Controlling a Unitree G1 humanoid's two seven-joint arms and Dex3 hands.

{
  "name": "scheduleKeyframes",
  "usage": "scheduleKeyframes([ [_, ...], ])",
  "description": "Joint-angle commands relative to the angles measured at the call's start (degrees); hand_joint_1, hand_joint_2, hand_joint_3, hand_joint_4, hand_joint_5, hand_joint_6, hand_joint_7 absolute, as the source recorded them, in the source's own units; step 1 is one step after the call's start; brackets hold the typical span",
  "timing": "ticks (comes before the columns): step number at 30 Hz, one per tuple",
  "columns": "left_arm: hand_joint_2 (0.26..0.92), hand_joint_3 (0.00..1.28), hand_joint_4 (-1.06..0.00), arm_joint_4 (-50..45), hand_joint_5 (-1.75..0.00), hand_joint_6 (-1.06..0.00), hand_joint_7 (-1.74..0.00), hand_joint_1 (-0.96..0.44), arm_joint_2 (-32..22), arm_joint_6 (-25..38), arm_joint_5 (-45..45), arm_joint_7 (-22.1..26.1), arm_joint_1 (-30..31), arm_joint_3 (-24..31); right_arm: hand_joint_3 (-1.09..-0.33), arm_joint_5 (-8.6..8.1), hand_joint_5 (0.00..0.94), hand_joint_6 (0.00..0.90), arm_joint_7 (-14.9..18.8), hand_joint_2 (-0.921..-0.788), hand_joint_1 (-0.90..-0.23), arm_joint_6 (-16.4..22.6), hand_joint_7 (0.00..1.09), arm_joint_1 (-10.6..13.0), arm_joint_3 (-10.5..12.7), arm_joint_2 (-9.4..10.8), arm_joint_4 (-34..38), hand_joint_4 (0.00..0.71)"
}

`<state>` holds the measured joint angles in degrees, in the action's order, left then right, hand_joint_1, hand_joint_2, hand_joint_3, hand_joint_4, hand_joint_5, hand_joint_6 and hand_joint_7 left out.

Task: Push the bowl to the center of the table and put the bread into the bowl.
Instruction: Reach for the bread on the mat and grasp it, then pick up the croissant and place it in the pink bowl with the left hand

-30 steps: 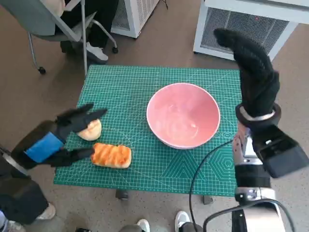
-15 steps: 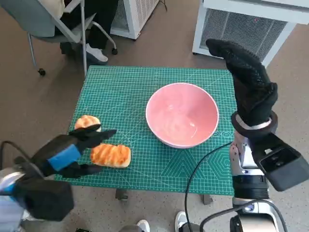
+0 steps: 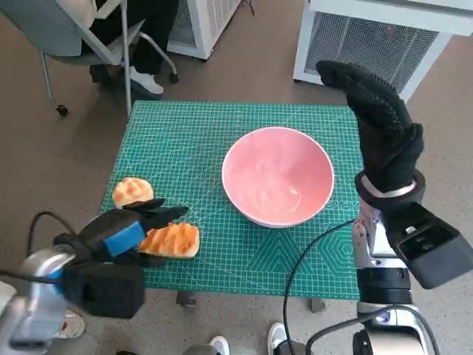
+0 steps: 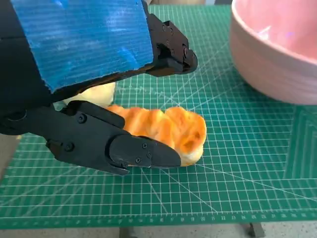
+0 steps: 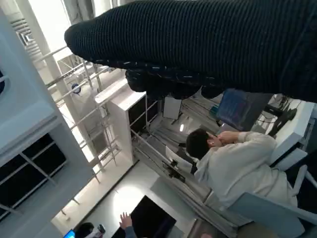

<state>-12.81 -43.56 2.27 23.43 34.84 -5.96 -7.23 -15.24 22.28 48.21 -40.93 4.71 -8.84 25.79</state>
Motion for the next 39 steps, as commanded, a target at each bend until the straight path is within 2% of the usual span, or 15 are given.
scheduleKeyframes([
  [1, 0.899, 0.02, -0.32, 5.2, -0.03, -0.41, -0.04, -0.43, 2.7, -2.3, 2.9, -3.5, -1.9, -3.1, -0.804, 0.89, 0.060, -0.001, 0.3, -0.921, -0.597, -0.7, 0.62, 1.0, 0.2, -0.4, 0.2, 0.212],
  [7, 0.887, 0.01, -0.43, 10.4, -0.06, -0.48, -0.12, -0.31, 4.4, -4.2, 4.5, -6.7, -3.1, -4.6, -0.807, 0.87, 0.066, -0.001, 0.1, -0.921, -0.593, -1.2, 0.62, 1.2, 0.1, -0.2, -0.3, 0.208],
  [10, 0.900, 0.01, -0.57, 12.0, -0.07, -0.38, -0.54, -0.25, 4.9, -5.0, 5.0, -8.1, -3.1, -4.8, -0.809, 0.91, 0.070, -0.001, 0.1, -0.921, -0.592, -1.4, 0.62, 1.4, 0.1, -0.2, -0.6, 0.205],
  [11, 0.903, 0.01, -0.59, 12.6, -0.08, -0.38, -0.59, -0.24, 5.1, -5.2, 5.0, -8.6, -3.1, -4.8, -0.809, 0.91, 0.071, -0.001, 0.1, -0.921, -0.592, -1.5, 0.62, 1.5, 0.1, -0.2, -0.7, 0.204],
  [13, 0.912, 0.02, -0.55, 13.4, -0.47, -0.38, -0.79, -0.20, 5.4, -5.5, 4.8, -9.2, -3.1, -4.8, -0.811, 0.83, 0.074, -0.001, 0.1, -0.921, -0.591, -1.6, 0.62, 1.5, 0.1, -0.1, -0.8, 0.202],
  [15, 0.916, 0.12, -0.54, 14.1, -0.95, -0.41, -1.01, -0.10, 5.6, -6.0, 4.6, -9.8, -3.0, -4.6, -0.812, 0.73, 0.076, -0.001, 0.1, -0.921, -0.592, -1.8, 0.62, 1.6, 0.1, -0.1, -0.8, 0.200],
  [16, 0.905, 0.17, -0.53, 14.3, -1.16, -0.45, -1.05, -0.07, 5.7, -6.2, 4.4, -10.1, -3.0, -4.6, -0.813, 0.70, 0.077, -0.001, 0.2, -0.921, -0.593, -1.8, 0.61, 1.6, 0.1, -0.1, -0.8, 0.199],
  [17, 0.901, 0.19, -0.53, 14.5, -1.23, -0.47, -1.07, -0.05, 5.8, -6.4, 4.2, -10.3, -2.9, -4.5, -0.813, 0.64, 0.078, -0.001, 0.2, -0.921, -0.593, -1.9, 0.61, 1.6, 0.1, -0.1, -0.7, 0.198],
  [19, 0.841, 0.31, -0.55, 14.6, -1.37, -0.51, -1.13, -0.02, 5.8, -6.7, 3.8, -10.6, -2.8, -4.3, -0.814, 0.53, 0.081, -0.001, 0.2, -0.921, -0.593, -2.0, 0.61, 1.5, 0.2, 0.0, -0.7, 0.195],
  [25, 0.785, 0.40, -0.63, 13.8, -1.30, -0.50, -1.28, 0.00, 5.4, -7.6, 2.3, -10.4, -2.5, -3.5, -0.812, 0.50, 0.089, -0.001, 0.3, -0.921, -0.593, -2.2, 0.61, 1.7, 0.2, 0.0, -0.9, 0.191],
  [31, 0.837, 0.29, -0.65, 12.2, -1.25, -0.51, -1.29, 0.00, 4.7, -8.0, 1.0, -9.8, -2.7, -2.2, -0.814, 0.69, 0.099, -0.001, 0.0, -0.921, -0.591, -2.1, 0.61, 1.8, 0.1, 0.3, -1.1, 0.186],
  [32, 0.847, 0.27, -0.65, 11.9, -1.25, -0.51, -1.29, 0.00, 4.6, -8.1, 0.8, -9.7, -2.7, -1.9, -0.816, 0.72, 0.133, -0.001, 0.0, -0.921, -0.590, -2.1, 0.61, 1.8, 0.1, 0.3, -1.1, 0.168],
  [33, 0.863, 0.25, -0.64, 11.5, -1.25, -0.51, -1.28, 0.00, 4.5, -8.2, 0.5, -9.6, -2.9, -1.6, -0.818, 0.68, 0.252, -0.001, 0.0, -0.921, -0.589, -2.1, 0.61, 1.8, 0.1, 0.3, -0.9, 0.107],
  [35, 0.879, 0.22, -0.63, 10.8, -1.27, -0.53, -1.26, 0.00, 4.3, -8.4, -0.1, -9.3, -3.3, -0.9, -0.820, 0.59, 0.381, -0.001, 0.1, -0.921, -0.589, -2.0, 0.61, 1.7, 0.1, 0.4, -0.7, 0.043],
  [39, 0.888, 0.20, -0.61, 8.8, -1.29, -0.54, -1.23, 0.00, 4.2, -8.0, -1.3, -8.6, -4.2, 0.7, -0.820, 0.44, 0.446, -0.001, 0.1, -0.921, -0.589, -1.9, 0.61, 1.8, 0.2, 0.5, -0.6, 0.011],
])
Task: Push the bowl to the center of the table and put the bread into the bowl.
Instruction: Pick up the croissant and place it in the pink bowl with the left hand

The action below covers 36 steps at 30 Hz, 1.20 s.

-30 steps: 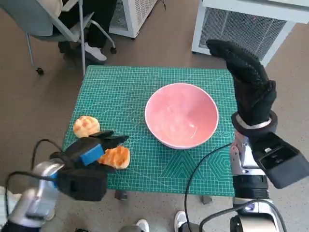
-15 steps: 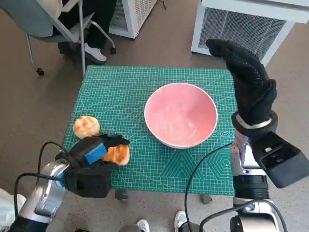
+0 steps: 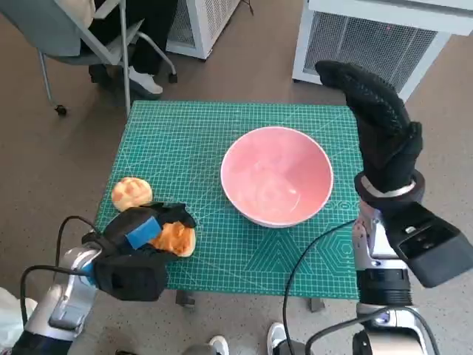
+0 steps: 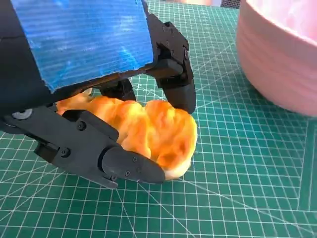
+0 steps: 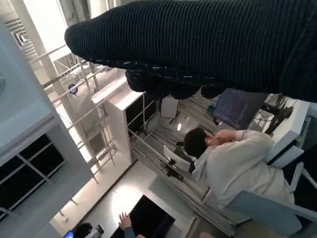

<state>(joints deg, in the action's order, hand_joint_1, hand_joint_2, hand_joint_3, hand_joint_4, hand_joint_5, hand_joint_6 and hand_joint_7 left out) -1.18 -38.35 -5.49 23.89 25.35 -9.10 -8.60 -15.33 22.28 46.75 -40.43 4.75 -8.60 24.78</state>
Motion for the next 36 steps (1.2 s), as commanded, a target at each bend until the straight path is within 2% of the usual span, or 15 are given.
scheduleKeyframes([
  [1, 0.900, 0.18, -0.60, -3.5, -1.30, -0.54, -1.23, 0.00, -1.0, -0.1, -2.1, 1.1, -1.3, 2.5, -0.820, 0.49, 0.455, -0.001, 0.1, -0.921, -0.589, -0.4, 0.61, 1.3, 0.2, 0.3, 0.4, 0.006],
  [9, 0.919, 0.16, -0.58, -12.4, -1.30, -0.54, -1.25, 0.00, 0.0, 4.6, -6.1, 2.8, -6.8, 7.3, -0.825, -0.08, 0.470, -0.001, 0.4, -0.921, -0.588, -0.5, 0.61, 1.4, 0.3, 0.3, 0.0, -0.001],
  [13, 0.920, 0.15, -0.59, -15.5, -1.28, -0.55, -1.25, 0.00, 1.7, 6.4, -7.2, 1.7, -10.4, 8.6, -0.829, -0.14, 0.462, -0.001, 0.3, -0.921, -0.588, -0.5, 0.61, 1.5, 0.3, 0.3, -0.2, -0.001],
  [19, 0.921, 0.13, -0.61, -16.2, -1.25, -0.55, -1.25, 0.00, 5.8, 5.9, -7.2, -1.9, -17.6, 7.6, -0.832, 0.30, 0.454, -0.001, -0.2, -0.921, -0.588, -0.3, 0.61, 1.4, 0.5, 0.5, -0.3, -0.001],
  [28, 0.919, 0.10, -0.68, -5.1, -1.17, -0.57, -1.24, 0.00, 12.0, -1.0, -2.8, -6.6, -29.8, 0.2, -0.834, 1.16, 0.453, -0.001, -1.0, -0.921, -0.591, -0.3, 0.61, 1.5, 0.8, 0.4, -0.7, -0.001],
  [36, 0.917, 0.09, -0.68, 7.5, -1.12, -0.59, -1.26, 0.00, 14.5, -5.0, 1.2, -4.8, -38.7, -6.4, -0.838, 1.04, 0.452, -0.001, -1.3, -0.921, -0.597, -1.3, 0.61, 2.2, 0.8, 0.2, -2.3, -0.001],
])
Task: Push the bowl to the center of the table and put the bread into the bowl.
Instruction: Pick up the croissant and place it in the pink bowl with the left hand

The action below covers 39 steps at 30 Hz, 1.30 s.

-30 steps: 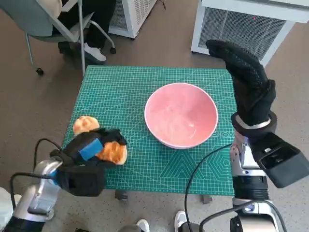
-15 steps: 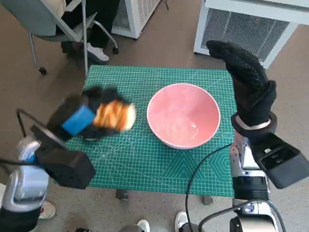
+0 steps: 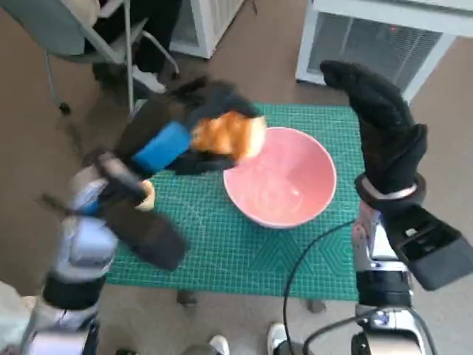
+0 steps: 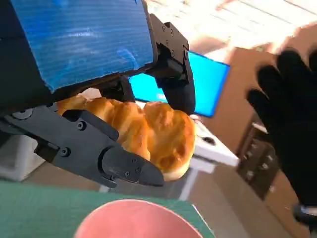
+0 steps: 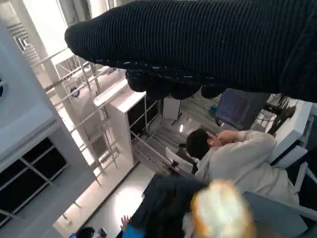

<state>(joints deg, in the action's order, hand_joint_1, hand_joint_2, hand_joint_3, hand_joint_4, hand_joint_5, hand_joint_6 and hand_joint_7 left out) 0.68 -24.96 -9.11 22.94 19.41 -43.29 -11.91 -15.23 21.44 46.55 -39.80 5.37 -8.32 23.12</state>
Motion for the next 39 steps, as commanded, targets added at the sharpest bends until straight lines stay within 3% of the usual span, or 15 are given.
scheduleKeyframes([
  [1, 0.917, 0.09, -0.67, 6.8, -1.12, -0.60, -1.26, 0.00, 1.4, -1.5, 2.7, 1.2, -5.2, -3.7, -0.839, 0.91, 0.452, -0.001, -0.5, -0.921, -0.597, -1.2, 0.61, 1.6, 0.2, -0.1, -0.8, -0.001],
  [11, 0.920, 0.09, -0.68, 19.8, -1.13, -0.57, -1.26, 0.00, 6.1, 0.0, 5.8, 3.2, -10.8, -9.3, -0.846, 1.30, 0.446, -0.001, -1.1, -0.921, -0.597, -2.9, 0.61, 3.1, 0.2, -0.2, -3.9, -0.001],
  [13, 0.920, 0.12, -0.64, 22.2, -1.15, -0.55, -1.31, 0.00, 6.8, 0.8, 5.5, 5.0, -11.4, -10.1, -0.848, 1.29, 0.445, -0.001, -1.2, -0.921, -0.596, -3.2, 0.61, 3.3, 0.2, -0.2, -4.5, -0.001],
  [16, 0.921, 0.23, -0.48, 25.2, -1.27, -0.48, -1.42, 0.00, 7.2, 2.2, 5.3, 8.9, -12.4, -11.3, -0.850, 1.56, 0.443, -0.001, -1.4, -0.921, -0.596, -3.5, 0.61, 3.7, 0.2, -0.2, -5.3, -0.001],
  [17, 0.899, 0.22, -0.42, 25.8, -0.96, -0.42, -1.16, -0.07, 7.2, 2.5, 5.4, 9.9, -12.6, -11.7, -0.851, 1.68, 0.442, -0.001, -1.5, -0.921, -0.596, -3.7, 0.61, 3.8, 0.2, -0.2, -5.5, -0.001],
  [18, 0.900, 0.19, -0.42, 27.0, -0.80, -0.41, -1.03, -0.09, 7.2, 2.8, 5.4, 11.6, -13.1, -12.2, -0.852, 1.82, 0.442, -0.001, -1.6, -0.921, -0.596, -3.7, 0.61, 3.9, 0.2, -0.3, -5.7, -0.001],
  [19, 0.907, 0.15, -0.38, 27.8, -0.52, -0.38, -0.77, -0.15, 7.3, 3.1, 5.4, 12.7, -13.4, -12.5, -0.852, 1.94, 0.438, -0.001, -1.6, -0.921, -0.596, -3.8, 0.61, 4.0, 0.3, -0.3, -5.8, -0.001],
  [21, 0.915, 0.10, -0.31, 29.3, -0.21, -0.35, -0.44, -0.24, 7.2, 3.4, 5.0, 15.0, -14.1, -12.8, -0.853, 2.12, 0.432, -0.001, -1.7, -0.921, -0.596, -3.9, 0.61, 4.1, 0.3, -0.3, -6.0, -0.001],
  [27, 0.920, 0.07, -0.09, 29.0, -0.02, -0.23, -0.16, -0.37, 6.5, 3.2, 3.6, 17.5, -13.1, -11.6, -0.856, 2.34, 0.415, -0.001, -1.7, -0.921, -0.589, -4.1, 0.59, 4.3, 0.5, -0.2, -6.3, -0.001],
  [39, 0.921, 0.07, -0.03, 19.0, 0.00, -0.21, -0.10, -0.40, 2.3, 1.9, -1.5, 17.7, -7.6, -6.0, -0.853, 2.76, 0.409, -0.001, -2.3, -0.921, -0.585, -4.0, 0.58, 4.6, 0.3, 0.2, -6.4, -0.001],
])
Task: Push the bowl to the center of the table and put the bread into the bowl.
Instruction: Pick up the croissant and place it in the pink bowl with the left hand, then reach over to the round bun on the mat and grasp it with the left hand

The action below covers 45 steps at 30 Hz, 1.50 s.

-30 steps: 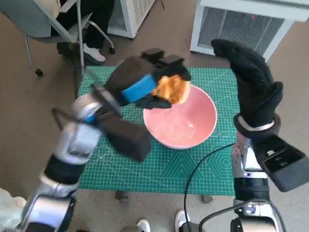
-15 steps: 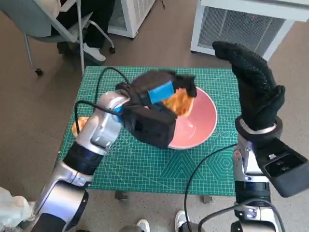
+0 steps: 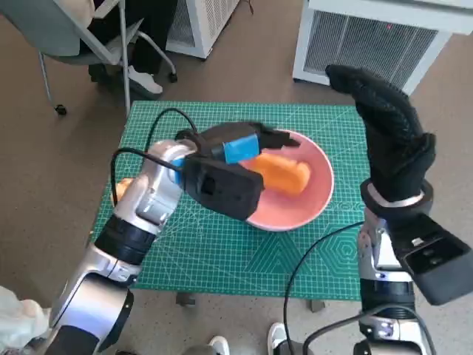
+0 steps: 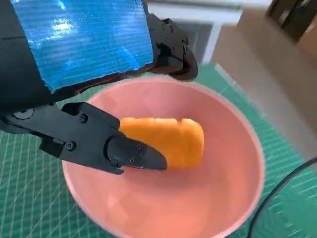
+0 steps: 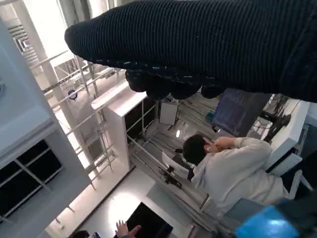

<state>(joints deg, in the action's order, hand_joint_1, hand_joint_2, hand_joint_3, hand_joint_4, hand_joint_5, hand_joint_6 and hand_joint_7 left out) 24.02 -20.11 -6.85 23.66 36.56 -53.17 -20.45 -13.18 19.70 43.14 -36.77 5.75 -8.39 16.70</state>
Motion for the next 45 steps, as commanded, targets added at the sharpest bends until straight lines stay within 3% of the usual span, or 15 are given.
scheduleKeyframes([
  [1, 0.921, 0.07, -0.03, -5.8, 0.00, -0.21, -0.10, -0.40, -3.3, -0.3, -2.7, 0.8, 2.9, 3.3, -0.852, 0.73, 0.409, -0.001, -0.5, -0.921, -0.585, -0.6, 0.58, 1.6, -0.1, 0.3, 0.0, -0.001],
  [10, 0.921, 0.10, -0.10, -17.7, -0.03, -0.24, -0.11, -0.42, -12.6, -2.6, -9.0, 1.5, 11.3, 13.1, -0.853, 0.61, 0.411, -0.001, -0.5, -0.921, -0.584, -0.6, 0.59, 1.9, -0.2, 0.4, -0.1, -0.001],
  [14, 0.921, 0.12, -0.15, -19.2, -0.05, -0.28, -0.13, -0.44, -17.6, -5.1, -11.3, -0.1, 17.0, 19.4, -0.855, 0.62, 0.411, -0.001, -0.6, -0.921, -0.583, -0.8, 0.59, 1.8, -0.2, 0.3, -0.3, -0.001],
  [24, 0.921, 0.13, -0.22, -18.7, -0.04, -0.32, -0.15, -0.44, -25.9, -5.8, -11.0, -2.6, 26.7, 27.1, -0.860, 0.38, 0.405, -0.001, -0.6, -0.921, -0.587, -1.1, 0.58, 1.3, -0.2, 0.4, 0.1, -0.001],
  [34, 0.921, 0.10, -0.23, -14.0, -0.01, -0.34, -0.13, -0.44, -29.4, -6.0, -9.3, -5.0, 31.6, 28.0, -0.849, -0.15, 0.416, -0.001, 0.0, -0.921, -0.595, -0.3, 0.58, -0.1, -0.2, 0.6, 2.7, -0.001],
  [45, 0.909, 0.03, -0.25, -6.8, -0.01, -0.35, -0.10, -0.40, -28.8, -5.9, -6.4, -6.4, 30.4, 23.7, -0.840, -0.91, 0.428, -0.001, 1.3, -0.921, -0.593, 0.8, 0.58, -1.5, -0.4, 0.7, 5.1, -0.001],
])
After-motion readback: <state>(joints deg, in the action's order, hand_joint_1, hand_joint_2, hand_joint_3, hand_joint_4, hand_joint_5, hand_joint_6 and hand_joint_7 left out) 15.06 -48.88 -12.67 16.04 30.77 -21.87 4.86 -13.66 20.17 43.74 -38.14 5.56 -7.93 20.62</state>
